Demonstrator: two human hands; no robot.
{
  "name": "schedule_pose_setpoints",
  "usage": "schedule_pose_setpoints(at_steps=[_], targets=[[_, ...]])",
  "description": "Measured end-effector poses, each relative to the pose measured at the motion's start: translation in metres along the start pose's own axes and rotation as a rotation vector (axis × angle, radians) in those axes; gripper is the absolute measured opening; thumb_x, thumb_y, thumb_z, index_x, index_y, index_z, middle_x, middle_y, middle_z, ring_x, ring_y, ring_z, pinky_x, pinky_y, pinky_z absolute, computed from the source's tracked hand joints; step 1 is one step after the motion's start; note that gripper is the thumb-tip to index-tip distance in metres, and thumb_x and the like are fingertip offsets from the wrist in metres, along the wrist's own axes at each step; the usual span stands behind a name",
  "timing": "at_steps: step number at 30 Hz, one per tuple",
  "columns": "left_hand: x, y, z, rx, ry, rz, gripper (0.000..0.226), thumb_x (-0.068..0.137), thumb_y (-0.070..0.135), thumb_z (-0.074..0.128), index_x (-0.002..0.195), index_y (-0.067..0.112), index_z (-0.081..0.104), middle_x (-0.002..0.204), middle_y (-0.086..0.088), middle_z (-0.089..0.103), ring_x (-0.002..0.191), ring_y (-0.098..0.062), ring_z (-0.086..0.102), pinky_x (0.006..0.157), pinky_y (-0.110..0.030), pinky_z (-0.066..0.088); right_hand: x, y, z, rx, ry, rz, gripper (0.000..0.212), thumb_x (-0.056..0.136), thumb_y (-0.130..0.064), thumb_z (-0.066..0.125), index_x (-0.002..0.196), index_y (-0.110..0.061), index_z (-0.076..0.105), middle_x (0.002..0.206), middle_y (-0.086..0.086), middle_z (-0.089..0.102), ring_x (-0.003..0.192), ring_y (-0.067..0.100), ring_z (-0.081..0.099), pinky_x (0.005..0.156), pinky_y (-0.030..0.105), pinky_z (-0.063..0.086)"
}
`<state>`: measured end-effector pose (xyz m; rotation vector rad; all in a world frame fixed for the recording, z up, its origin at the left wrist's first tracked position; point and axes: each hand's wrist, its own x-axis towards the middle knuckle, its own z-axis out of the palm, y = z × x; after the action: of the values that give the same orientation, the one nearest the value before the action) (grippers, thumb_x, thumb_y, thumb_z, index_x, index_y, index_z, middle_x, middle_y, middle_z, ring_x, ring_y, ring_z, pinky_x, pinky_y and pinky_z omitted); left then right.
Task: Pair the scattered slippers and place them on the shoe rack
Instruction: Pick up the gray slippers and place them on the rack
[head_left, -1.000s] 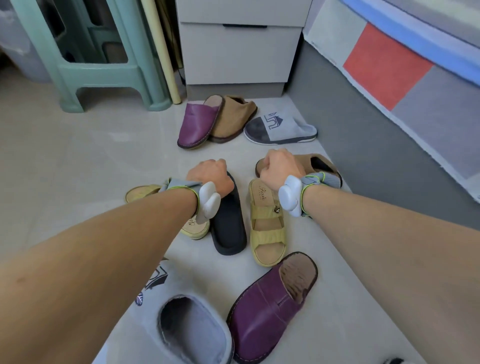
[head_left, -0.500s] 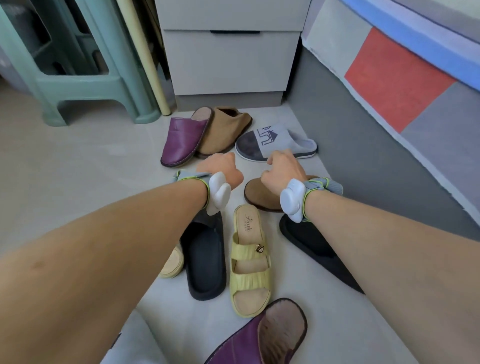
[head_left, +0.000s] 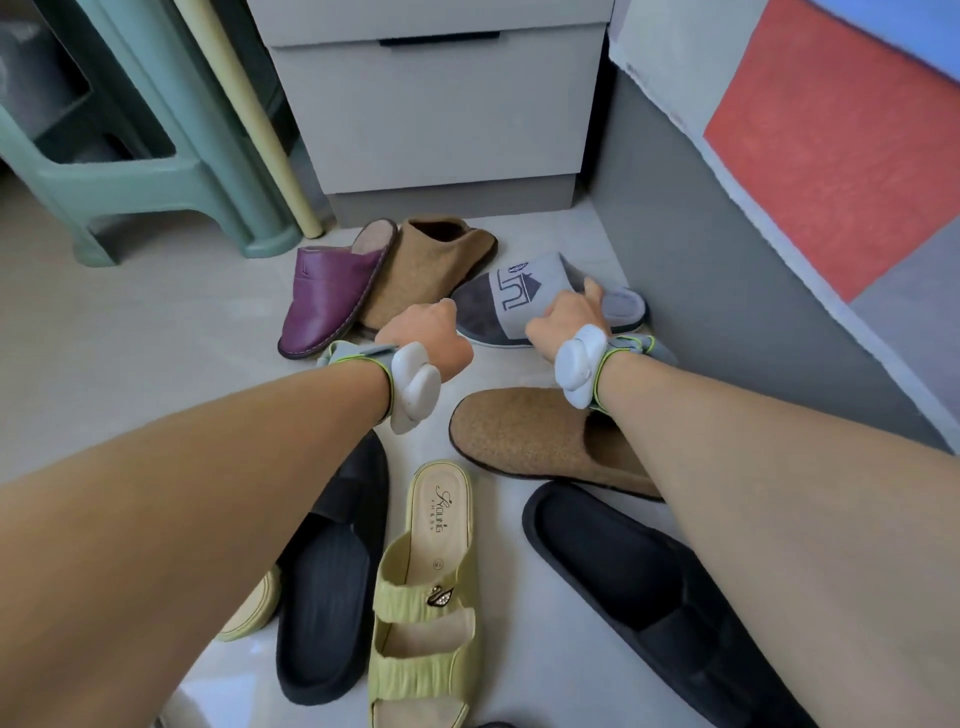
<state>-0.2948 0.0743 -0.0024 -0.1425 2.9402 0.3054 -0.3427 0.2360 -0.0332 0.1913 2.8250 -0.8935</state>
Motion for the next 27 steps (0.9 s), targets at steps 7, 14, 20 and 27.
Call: schedule_pose_setpoints(at_steps=[7, 14, 20, 27], targets=[[0.002, -0.001, 0.011, 0.069, -0.009, 0.022, 0.031, 0.089, 0.021, 0.045, 0.118, 0.013, 0.050, 0.115, -0.009, 0.059, 0.089, -0.025, 0.053, 0.069, -0.036, 0.046, 0.035, 0.002, 0.002, -0.072, -0.220, 0.042, 0.054, 0.092, -0.020, 0.049, 0.141, 0.001, 0.041, 0.153, 0.024, 0.028, 0.138, 0.038, 0.035, 0.112, 0.035, 0.032], [-0.014, -0.017, 0.020, 0.040, 0.016, 0.017, 0.036, 0.092, 0.024, 0.044, 0.126, 0.012, 0.049, 0.126, -0.009, 0.055, 0.113, -0.028, 0.054, 0.081, -0.036, 0.044, 0.011, -0.005, 0.037, 0.085, 0.204, 0.069, 0.027, 0.087, -0.014, 0.050, 0.104, -0.008, 0.070, 0.120, 0.019, 0.056, 0.103, 0.036, 0.051, 0.079, 0.029, 0.040], [-0.030, -0.043, 0.004, -0.046, 0.037, -0.068, 0.035, 0.090, 0.025, 0.047, 0.122, 0.011, 0.051, 0.123, -0.010, 0.056, 0.108, -0.030, 0.055, 0.084, -0.039, 0.048, -0.020, -0.023, 0.060, 0.317, 0.441, 0.001, 0.017, 0.082, -0.009, 0.054, 0.085, -0.014, 0.070, 0.112, 0.018, 0.052, 0.079, 0.032, 0.049, 0.071, 0.027, 0.040], [-0.056, -0.064, -0.017, -0.081, 0.149, -0.070, 0.030, 0.091, 0.022, 0.047, 0.117, 0.008, 0.052, 0.117, -0.012, 0.061, 0.101, -0.031, 0.058, 0.078, -0.037, 0.047, -0.059, -0.080, 0.064, 0.724, 0.275, 0.030, 0.031, 0.081, -0.016, 0.061, 0.100, -0.013, 0.037, 0.098, 0.007, 0.058, 0.084, 0.029, 0.060, 0.067, 0.026, 0.038]])
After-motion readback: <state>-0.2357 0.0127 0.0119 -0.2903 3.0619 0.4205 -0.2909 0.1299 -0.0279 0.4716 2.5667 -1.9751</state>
